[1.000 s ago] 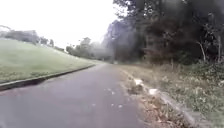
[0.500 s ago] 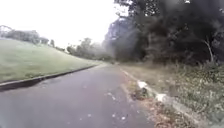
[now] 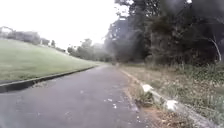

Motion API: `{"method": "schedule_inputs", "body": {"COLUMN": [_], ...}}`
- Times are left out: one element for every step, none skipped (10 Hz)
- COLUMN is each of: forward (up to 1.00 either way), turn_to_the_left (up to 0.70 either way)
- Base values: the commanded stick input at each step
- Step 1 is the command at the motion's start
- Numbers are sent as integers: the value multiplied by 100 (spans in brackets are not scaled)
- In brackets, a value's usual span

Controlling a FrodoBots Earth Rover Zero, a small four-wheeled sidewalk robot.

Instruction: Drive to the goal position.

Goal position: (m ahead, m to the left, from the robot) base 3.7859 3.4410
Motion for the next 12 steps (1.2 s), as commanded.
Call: {"method": "schedule_inputs", "body": {"forward": [70,70,70,70,70,70,70,0,0,0,0,0], "turn_to_the_left": [-22,-10,0,0,0,0,0,0,0,0,0,0]}}
